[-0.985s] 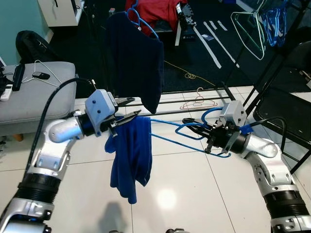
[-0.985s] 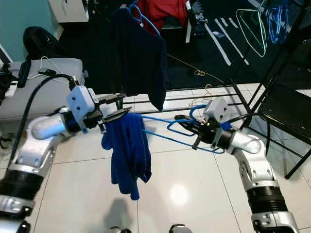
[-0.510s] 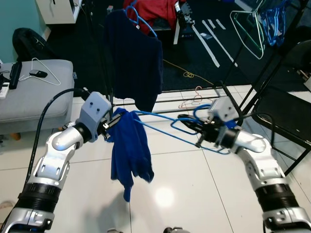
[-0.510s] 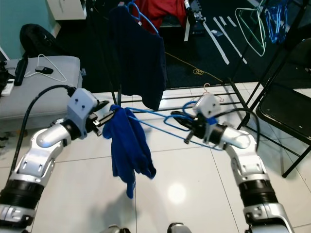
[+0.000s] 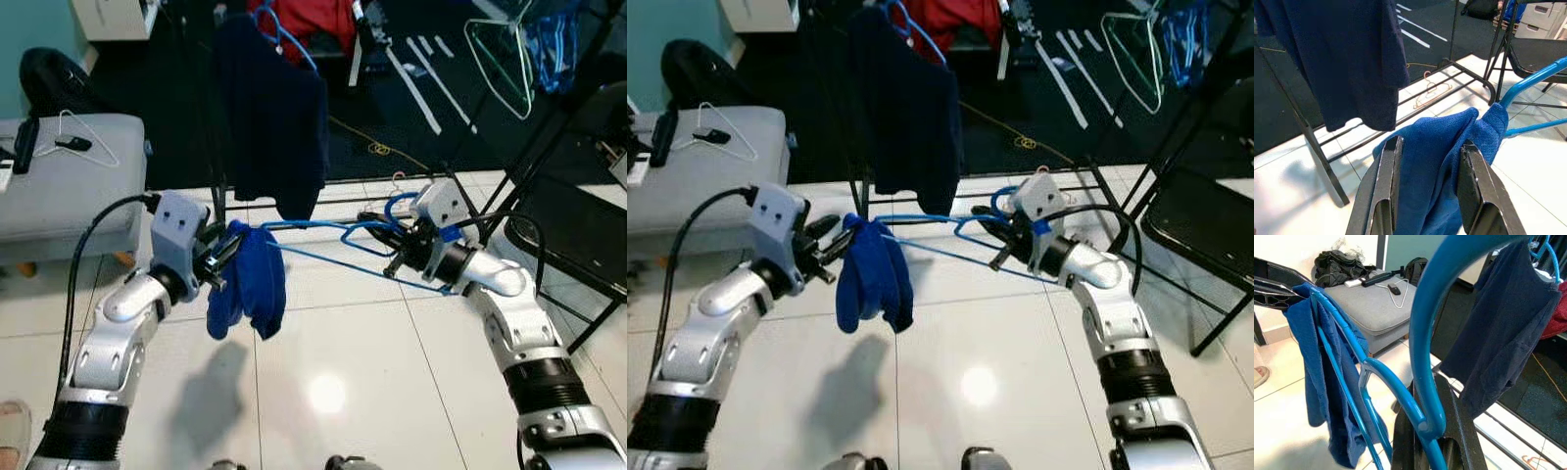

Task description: Hang hanger

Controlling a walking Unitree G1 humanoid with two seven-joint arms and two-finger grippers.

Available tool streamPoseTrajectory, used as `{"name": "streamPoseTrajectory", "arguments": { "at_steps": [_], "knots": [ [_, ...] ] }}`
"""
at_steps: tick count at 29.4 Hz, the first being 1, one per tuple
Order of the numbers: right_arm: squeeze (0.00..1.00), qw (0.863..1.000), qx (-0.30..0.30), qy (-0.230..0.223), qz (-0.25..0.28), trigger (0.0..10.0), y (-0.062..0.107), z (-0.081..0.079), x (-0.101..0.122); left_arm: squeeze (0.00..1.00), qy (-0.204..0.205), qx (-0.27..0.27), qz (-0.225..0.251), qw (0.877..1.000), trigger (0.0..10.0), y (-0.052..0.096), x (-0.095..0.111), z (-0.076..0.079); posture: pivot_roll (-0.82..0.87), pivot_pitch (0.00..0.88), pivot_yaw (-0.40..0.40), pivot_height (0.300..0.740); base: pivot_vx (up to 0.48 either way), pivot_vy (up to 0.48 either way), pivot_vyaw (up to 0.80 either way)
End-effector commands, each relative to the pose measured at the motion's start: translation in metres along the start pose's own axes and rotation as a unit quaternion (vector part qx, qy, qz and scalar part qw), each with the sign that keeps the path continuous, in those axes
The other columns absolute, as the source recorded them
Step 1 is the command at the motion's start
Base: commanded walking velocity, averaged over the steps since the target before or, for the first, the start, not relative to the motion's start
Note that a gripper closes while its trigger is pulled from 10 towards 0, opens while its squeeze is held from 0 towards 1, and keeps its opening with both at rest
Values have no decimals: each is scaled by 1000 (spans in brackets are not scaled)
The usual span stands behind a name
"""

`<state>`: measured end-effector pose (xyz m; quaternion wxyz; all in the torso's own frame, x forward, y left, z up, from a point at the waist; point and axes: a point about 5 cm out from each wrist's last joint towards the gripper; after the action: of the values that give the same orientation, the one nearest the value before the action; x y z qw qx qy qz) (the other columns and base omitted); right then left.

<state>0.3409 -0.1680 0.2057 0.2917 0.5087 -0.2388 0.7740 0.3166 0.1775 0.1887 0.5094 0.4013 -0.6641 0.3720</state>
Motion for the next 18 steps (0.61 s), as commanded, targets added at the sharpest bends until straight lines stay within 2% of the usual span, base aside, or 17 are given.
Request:
{"name": "streamPoseTrajectory", "arguments": {
  "at_steps": [1,2,3,4,7,8,10,12,13,15,17,18],
  "knots": [
    [0,999,-25,3,44,0,2,11,15,0,-4,17,-20,1000,10000,5,-10,-4,-66,204,-66,740,0,0,0],
    [0,999,-25,3,44,0,2,11,15,0,-4,17,-20,1000,10000,5,-10,-4,-66,204,-66,740,0,0,0],
    [0,999,-17,-1,45,0,2,9,14,0,-12,25,8,1000,10000,4,-2,-8,-65,203,-70,740,0,0,0],
    [0,999,-17,-1,45,0,2,9,14,0,-12,25,8,1000,10000,4,-2,-8,-65,203,-70,740,0,0,0],
    [0,999,-8,-4,45,0,2,5,12,0,-10,59,104,993,10000,0,28,-19,-65,199,-70,740,0,0,0],
    [0,999,-8,-4,45,0,2,5,12,0,-10,59,104,993,10000,0,28,-19,-65,199,-70,740,0,0,0],
    [0,999,-10,-4,46,0,3,5,12,0,-1,44,174,984,10000,-2,51,-17,-66,199,-68,740,0,0,0],
    [0,999,-10,-4,46,0,3,5,12,0,-1,44,174,984,10000,-2,51,-17,-66,199,-68,740,0,0,0],
    [0,999,-10,-4,46,0,3,5,12,0,5,30,202,979,10000,-2,62,-14,-67,201,-66,740,0,0,0],
    [0,999,-10,-4,46,0,3,5,12,0,5,30,202,979,10000,-2,62,-14,-67,201,-66,740,0,0,0],
    [0,999,-13,-6,44,0,5,5,11,0,7,9,235,972,10000,-4,76,-9,-70,204,-61,740,0,0,0],
    [0,999,-13,-6,44,0,5,5,11,0,7,9,235,972,10000,-4,76,-9,-70,204,-61,740,0,0,0]
  ]
}}
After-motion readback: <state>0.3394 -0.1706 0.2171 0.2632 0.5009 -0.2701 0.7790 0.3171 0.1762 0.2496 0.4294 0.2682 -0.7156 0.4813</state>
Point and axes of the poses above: a point about 5 cm out from each wrist's last joint towards the gripper, its own y axis pointing back from the gripper into the wrist, its own x axis along the axis of the wrist's last joint, z = x × y
